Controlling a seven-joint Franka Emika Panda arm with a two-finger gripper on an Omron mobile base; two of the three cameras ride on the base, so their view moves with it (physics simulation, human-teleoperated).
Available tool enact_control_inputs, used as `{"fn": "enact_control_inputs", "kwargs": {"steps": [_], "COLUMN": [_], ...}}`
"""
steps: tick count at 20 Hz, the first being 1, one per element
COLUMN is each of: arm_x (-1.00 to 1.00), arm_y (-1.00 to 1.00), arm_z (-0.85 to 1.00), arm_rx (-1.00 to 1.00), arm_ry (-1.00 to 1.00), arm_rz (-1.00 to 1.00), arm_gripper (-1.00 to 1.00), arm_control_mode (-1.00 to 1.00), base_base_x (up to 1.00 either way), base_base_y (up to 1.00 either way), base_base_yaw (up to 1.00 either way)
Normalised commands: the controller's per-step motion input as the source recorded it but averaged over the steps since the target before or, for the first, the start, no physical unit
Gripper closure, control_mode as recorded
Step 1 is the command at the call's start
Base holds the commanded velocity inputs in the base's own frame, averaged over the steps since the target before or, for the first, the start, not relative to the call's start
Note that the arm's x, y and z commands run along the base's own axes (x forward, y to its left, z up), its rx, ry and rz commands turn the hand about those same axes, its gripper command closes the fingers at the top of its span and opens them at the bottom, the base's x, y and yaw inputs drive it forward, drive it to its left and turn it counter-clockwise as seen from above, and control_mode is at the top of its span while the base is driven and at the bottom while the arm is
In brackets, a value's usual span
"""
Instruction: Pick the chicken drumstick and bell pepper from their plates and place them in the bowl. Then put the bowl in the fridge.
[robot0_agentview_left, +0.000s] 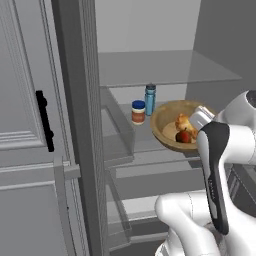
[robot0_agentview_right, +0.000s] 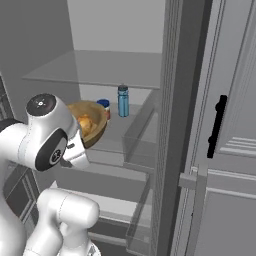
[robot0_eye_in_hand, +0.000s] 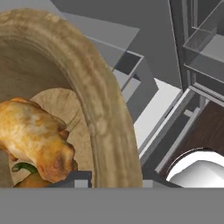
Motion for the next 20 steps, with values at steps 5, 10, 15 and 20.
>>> {"fn": "enact_control_inputs", "kwargs": {"steps": [5,10,15,20], "arm_x": [-0.04,-0.18,0.13,0.38], "arm_y": [-0.21,0.14,0.03,0.00], "arm_z": [0.06,0.71,0.86,0.85], "arm_rx": [0.09,0.09,0.01,0.06], "arm_ry": [-0.04,-0.19,-0.11,0.05], "arm_rz": [0.00,0.00,0.00,0.00], "arm_gripper": [1.00,1.00,1.00,1.00], "arm_control_mode": [-1.00,-1.00,-1.00,-1.00], "base_base_x": [0.08,0.00,0.00,0.00], "base_base_y": [-0.05,0.00,0.00,0.00], "base_base_yaw": [0.01,0.00,0.00,0.00]}}
